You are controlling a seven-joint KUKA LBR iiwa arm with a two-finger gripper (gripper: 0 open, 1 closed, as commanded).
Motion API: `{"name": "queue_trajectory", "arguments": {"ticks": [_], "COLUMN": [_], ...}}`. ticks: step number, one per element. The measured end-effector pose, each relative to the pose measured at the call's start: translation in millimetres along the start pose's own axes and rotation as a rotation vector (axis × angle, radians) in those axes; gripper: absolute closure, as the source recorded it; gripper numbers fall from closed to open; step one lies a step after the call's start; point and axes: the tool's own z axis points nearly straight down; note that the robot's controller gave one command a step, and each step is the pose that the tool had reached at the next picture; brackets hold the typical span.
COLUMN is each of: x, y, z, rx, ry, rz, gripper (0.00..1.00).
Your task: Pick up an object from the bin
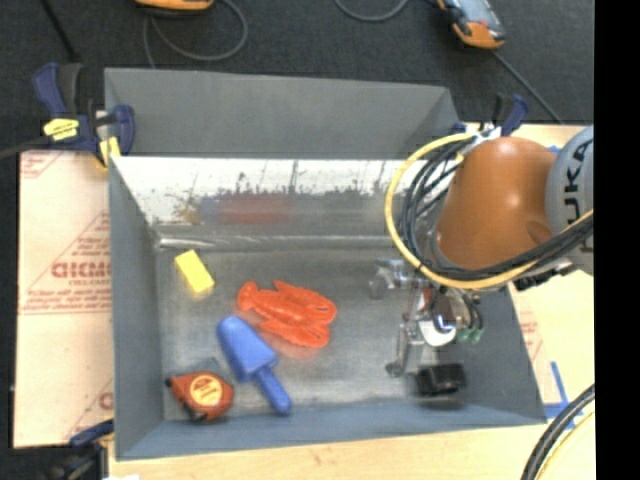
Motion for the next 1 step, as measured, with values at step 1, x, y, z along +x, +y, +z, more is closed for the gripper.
{"name": "queue_trajectory", "arguments": {"ticks": [1], "x": [-0.2], "y": [39.9], "z": [52.3], "rx": [-0.002], "ry": [-0.008], "rz": [0.011], "gripper": [0.00]}}
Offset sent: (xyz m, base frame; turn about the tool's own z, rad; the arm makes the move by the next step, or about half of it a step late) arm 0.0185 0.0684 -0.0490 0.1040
